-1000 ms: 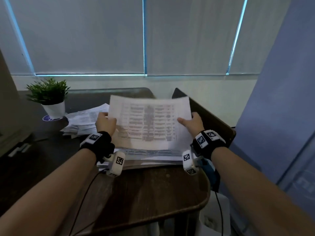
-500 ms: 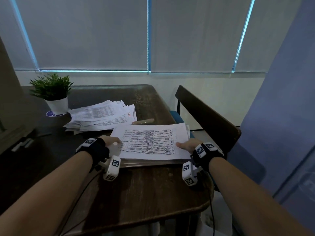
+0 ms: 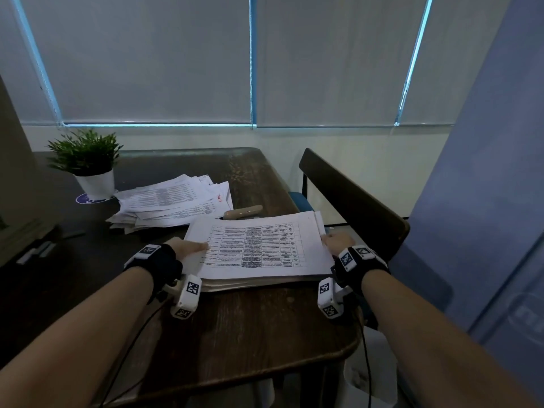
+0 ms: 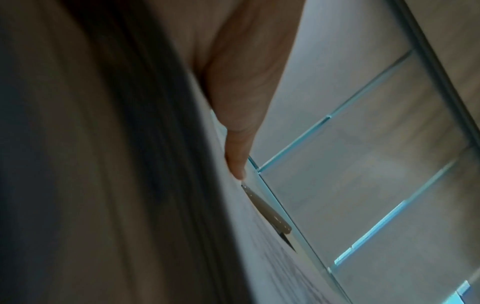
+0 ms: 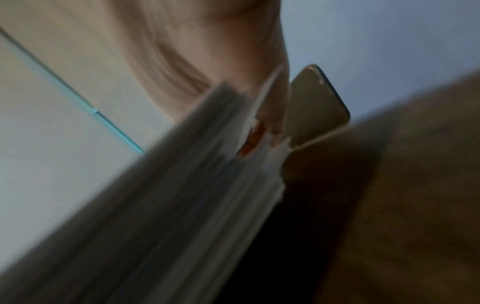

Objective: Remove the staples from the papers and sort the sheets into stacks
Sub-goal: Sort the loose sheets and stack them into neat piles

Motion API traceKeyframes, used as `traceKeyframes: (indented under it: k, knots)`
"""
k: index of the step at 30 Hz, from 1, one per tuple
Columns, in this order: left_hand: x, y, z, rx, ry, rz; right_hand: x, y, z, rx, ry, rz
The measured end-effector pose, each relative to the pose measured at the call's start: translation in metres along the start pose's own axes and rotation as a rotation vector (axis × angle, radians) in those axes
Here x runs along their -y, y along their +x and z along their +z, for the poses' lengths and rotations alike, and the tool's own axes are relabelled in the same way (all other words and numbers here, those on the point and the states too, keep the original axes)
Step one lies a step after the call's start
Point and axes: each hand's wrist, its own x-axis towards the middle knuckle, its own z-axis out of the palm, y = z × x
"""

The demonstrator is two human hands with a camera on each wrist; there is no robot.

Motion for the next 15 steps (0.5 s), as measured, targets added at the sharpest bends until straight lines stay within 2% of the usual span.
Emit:
traceKeyframes:
  k: [3,5,8,12,15]
  knots:
    - [0.003,0.001,-0.006,0.046,0.029,-0.01,0.008,0.002,-0.004,-0.136,-0.052,-0.191]
    - [0.003,0.003,-0.008,0.036,0.071,-0.005,0.022,-0.001,-0.011,-0.288,0.021,-0.341]
    - [0.0,0.002,-0.008,-0.002,0.148,0.02,0.049,-0.003,-0.027,-0.357,0.122,-0.468]
    - [0.002,0.004,-0.006,-0.027,0.214,0.051,0.076,-0.003,-0.051,-0.583,0.271,-0.522]
    - [0.004,0.01,-0.007,-0.026,0.202,0.074,0.088,-0.007,-0.084,-0.841,0.614,-0.459]
